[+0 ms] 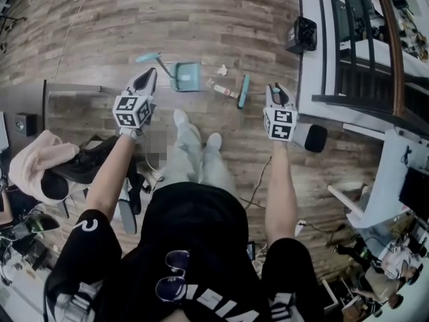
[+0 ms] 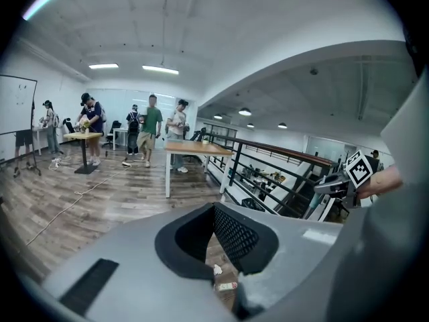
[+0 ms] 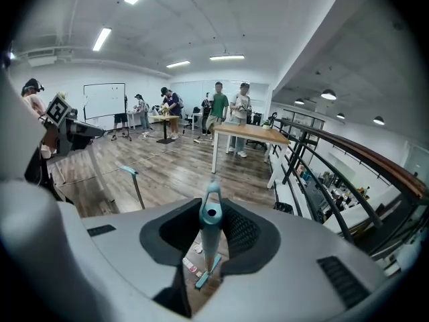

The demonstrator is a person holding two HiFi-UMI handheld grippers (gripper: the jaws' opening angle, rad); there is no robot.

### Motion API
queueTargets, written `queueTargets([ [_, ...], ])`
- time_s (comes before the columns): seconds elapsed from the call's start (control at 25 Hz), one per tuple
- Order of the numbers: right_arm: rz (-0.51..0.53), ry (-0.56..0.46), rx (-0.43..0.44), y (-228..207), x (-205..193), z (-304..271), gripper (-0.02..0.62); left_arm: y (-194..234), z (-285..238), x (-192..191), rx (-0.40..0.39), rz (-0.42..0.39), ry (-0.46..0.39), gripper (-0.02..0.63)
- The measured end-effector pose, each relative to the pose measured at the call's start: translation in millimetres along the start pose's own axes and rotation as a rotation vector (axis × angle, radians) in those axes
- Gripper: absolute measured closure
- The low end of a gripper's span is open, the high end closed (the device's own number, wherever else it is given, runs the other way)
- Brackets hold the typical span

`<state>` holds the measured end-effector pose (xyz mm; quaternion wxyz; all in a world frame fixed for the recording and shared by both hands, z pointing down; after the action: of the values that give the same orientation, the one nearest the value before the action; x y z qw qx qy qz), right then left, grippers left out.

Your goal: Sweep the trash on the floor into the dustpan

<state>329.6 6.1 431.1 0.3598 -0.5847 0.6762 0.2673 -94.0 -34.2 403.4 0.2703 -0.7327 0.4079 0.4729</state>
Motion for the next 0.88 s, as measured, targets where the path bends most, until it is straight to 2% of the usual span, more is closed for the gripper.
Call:
queueTargets([
  [0.52, 0.014, -0.006, -0.003, -10, -21, -80, 0.511, 11, -65, -51, -0.017, -0.009, 0.025, 0.607],
  [0.88, 0.044, 0.021, -0.061, -39, -50, -80, 0.511, 0, -80, -78, -0.026, -0.006, 0.036, 0.607],
])
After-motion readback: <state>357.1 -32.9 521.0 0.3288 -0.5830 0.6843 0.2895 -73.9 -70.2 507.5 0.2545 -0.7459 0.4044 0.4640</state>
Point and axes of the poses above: the fingertips, and each gripper's own axes: z backward along the fingers, y to its left, x out of its top, the point moved 5 cm from there along z, backward along the fingers, and after that the axes turned 12 degrees about -z, right-handed, at the moved point
